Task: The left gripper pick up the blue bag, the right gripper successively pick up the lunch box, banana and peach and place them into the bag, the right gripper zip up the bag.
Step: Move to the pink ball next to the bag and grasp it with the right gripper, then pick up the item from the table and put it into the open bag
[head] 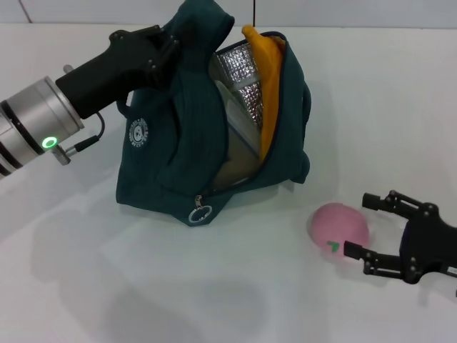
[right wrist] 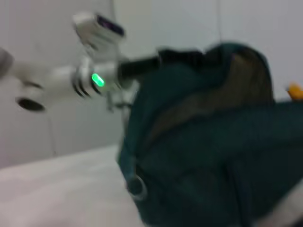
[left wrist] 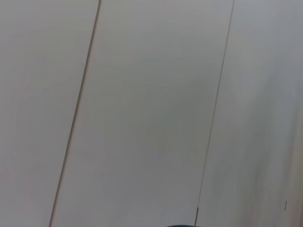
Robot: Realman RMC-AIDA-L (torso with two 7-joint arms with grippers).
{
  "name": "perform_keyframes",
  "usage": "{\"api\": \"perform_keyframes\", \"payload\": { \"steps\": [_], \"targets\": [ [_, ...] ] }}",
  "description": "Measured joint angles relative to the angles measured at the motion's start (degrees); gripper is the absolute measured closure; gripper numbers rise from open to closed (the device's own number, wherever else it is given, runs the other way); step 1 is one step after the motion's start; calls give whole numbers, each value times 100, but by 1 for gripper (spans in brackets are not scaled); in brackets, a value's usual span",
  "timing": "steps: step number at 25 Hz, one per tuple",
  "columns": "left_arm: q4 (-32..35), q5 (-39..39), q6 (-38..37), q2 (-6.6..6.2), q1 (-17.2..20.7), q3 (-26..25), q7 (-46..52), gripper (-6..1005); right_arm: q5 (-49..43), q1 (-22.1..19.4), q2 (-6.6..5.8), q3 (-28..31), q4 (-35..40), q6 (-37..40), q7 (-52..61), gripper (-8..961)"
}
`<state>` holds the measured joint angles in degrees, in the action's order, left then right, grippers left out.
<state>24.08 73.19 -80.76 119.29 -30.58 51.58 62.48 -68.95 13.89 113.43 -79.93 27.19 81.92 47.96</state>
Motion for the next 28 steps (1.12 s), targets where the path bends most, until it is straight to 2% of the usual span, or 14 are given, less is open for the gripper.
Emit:
{"api": "perform_keyframes", "payload": {
  "steps": [5, 16, 21, 28],
  "targets": [
    [0, 2, 0, 6, -4, 1, 0, 947, -86, 26, 86, -31, -49, -528, 6, 125],
    [-12, 7, 0, 2, -9, -1, -2, 945, -219, 248, 119, -111, -56, -739, 62, 151],
    [-3, 7, 0, -3, -9, -7, -4, 944, -263, 313, 125, -122, -55, -836, 123, 215],
    [0, -4, 0, -20, -9, -26, -7, 943, -214, 307, 126, 149, 101, -656, 82, 431]
  ]
}}
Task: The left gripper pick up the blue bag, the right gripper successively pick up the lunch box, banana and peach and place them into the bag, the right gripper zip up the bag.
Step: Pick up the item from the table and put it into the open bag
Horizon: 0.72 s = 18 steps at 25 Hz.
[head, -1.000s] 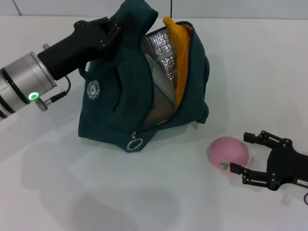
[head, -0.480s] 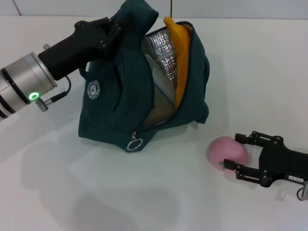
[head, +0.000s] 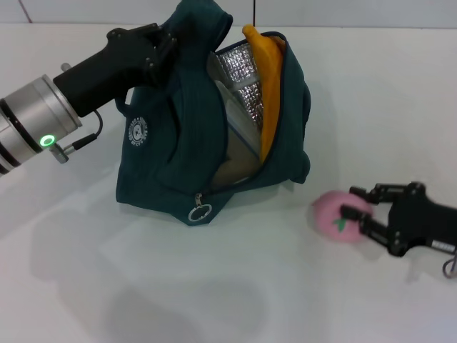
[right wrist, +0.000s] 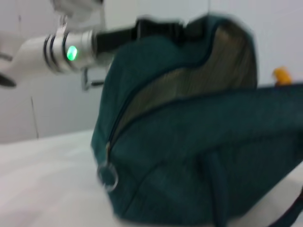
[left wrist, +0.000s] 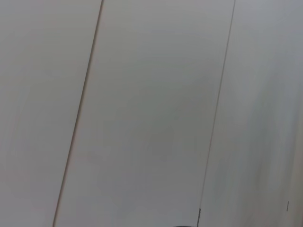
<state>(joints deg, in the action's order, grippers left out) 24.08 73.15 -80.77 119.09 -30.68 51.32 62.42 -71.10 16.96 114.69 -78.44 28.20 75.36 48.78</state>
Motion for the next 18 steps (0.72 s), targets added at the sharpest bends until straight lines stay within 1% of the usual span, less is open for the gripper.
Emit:
{"api": "perform_keyframes", "payload": {
  "steps": [4, 7, 10, 12, 14, 18],
  "targets": [
    [0, -25, 0, 0, -7, -5, -8, 942, 12, 0, 0, 596, -21, 622, -96, 589],
    [0, -29, 0, 0, -9, -10, -47, 941, 118, 22, 10, 801, 1, 1014, -200, 825],
    [0, -33, 0, 12, -9, -9, -80, 941, 500, 162, 35, 816, 53, 1206, -297, 827],
    [0, -34, 0, 23, -9, -5, -113, 940, 755, 367, 52, 787, 37, 1249, -342, 828],
    [-4, -36, -1, 27, -17, 1, -137, 940, 985, 680, 77, 777, -90, 1237, -328, 822],
    [-10, -61, -14, 36, -34, -6, -139, 939, 1434, 1532, 123, 777, -498, 1111, -47, 811]
  ]
}}
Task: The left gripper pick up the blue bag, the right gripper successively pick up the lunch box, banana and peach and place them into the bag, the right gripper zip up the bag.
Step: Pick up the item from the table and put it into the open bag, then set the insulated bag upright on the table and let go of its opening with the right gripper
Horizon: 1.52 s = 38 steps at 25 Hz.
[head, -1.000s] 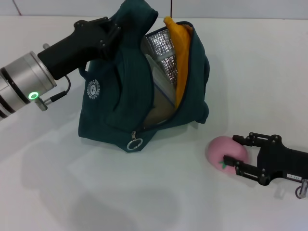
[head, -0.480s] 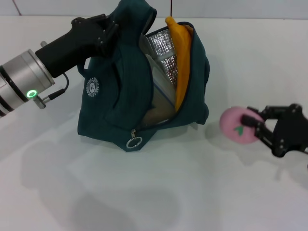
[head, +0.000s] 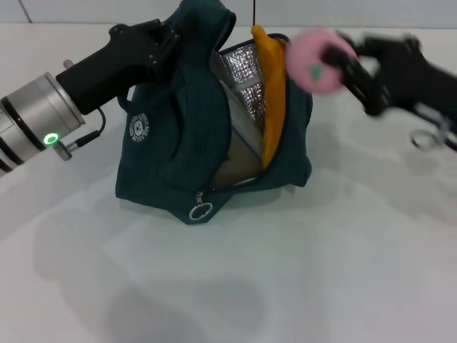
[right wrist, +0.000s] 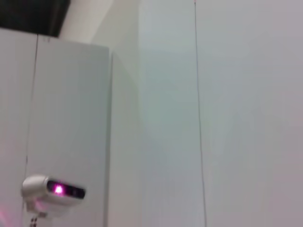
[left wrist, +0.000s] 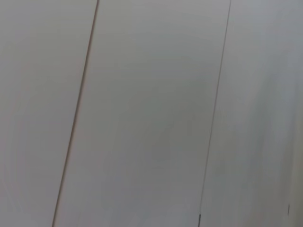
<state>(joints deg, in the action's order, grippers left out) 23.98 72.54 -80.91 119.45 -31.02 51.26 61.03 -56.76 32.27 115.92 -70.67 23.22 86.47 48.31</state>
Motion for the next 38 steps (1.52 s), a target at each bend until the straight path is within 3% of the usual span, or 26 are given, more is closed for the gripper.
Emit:
{"api": "perform_keyframes", "payload": {
  "steps": [4, 8, 16, 19, 21, 24, 29, 32, 35, 38],
  "targets": [
    [-5, -53, -8, 2, -2, 11, 2, 939, 15, 731, 2, -229, -72, -684, 286, 799],
    [-16, -57, -26, 1, -20, 21, 1, 938, 41, 1112, 27, -663, -47, -1472, 462, 787],
    [-15, -74, -30, -1, -42, 7, 8, 936, 52, 1221, 26, -1114, 121, -1802, 657, 764],
    [-15, -74, -25, -2, -44, 6, 3, 936, 115, 1160, 26, -1107, 226, -1705, 663, 535],
    [-14, -74, -19, -6, -45, 2, 8, 935, 244, 988, 11, -1089, 343, -1521, 673, 441],
    [4, -74, -15, -10, -24, -5, 20, 935, 374, 384, -70, -1074, 790, -1194, 828, 300],
    [2, -75, -15, -22, 23, -5, 14, 934, -674, -695, -414, -1063, 1765, -984, 1689, 263],
    [0, -76, -15, -35, 44, -3, 14, 933, -1074, -1021, -575, -1040, 1871, -798, 1976, 240],
    [12, -73, -18, -25, 57, -1, 9, 933, -1307, -1133, -572, -998, 1699, -795, 2055, 218],
    [12, -72, -17, -15, 39, 14, 4, 932, -1735, -972, -439, -973, 1387, -1087, 2073, 264]
  ]
}}
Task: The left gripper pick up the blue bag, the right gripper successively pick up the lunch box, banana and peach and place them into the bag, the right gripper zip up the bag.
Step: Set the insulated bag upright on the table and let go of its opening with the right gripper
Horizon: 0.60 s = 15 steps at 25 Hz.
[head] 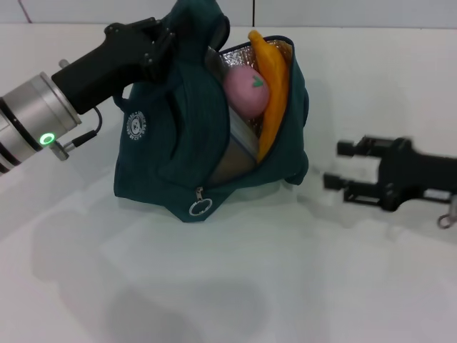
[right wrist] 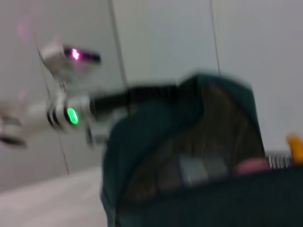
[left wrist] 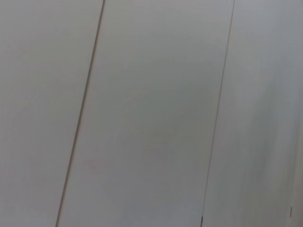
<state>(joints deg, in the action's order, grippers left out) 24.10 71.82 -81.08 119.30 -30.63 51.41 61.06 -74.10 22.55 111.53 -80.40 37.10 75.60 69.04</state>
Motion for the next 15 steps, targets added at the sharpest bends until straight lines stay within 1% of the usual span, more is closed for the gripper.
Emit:
{"api": "perform_keyframes", "payload": {
  "steps": [1, 4, 6, 8, 10, 13, 15],
  "targets": [
    [0, -1, -2, 0, -2, 7, 0, 932, -122, 69, 42, 3, -79, -106, 2, 280],
    [0, -3, -5, 2, -8, 11, 0, 932, -472, 427, 280, 2, -360, -594, 8, 300],
    [-7, -2, -6, 3, -11, 12, -1, 931, -531, 644, 369, -13, -526, -824, 15, 304],
    [-17, 0, -6, 7, -12, 16, -2, 931, -546, 890, 418, -65, -735, -934, 59, 309],
    [-15, 0, -13, 11, -7, 18, -2, 930, -553, 1131, 432, -126, -952, -946, 163, 309],
    [-11, -6, -17, 12, 0, 18, 5, 930, -548, 1299, 433, -155, -1108, -1025, 300, 308],
    [-32, -6, -17, 14, 1, 19, 0, 930, -521, 1309, 433, -129, -1129, -1101, 313, 419]
  ]
}}
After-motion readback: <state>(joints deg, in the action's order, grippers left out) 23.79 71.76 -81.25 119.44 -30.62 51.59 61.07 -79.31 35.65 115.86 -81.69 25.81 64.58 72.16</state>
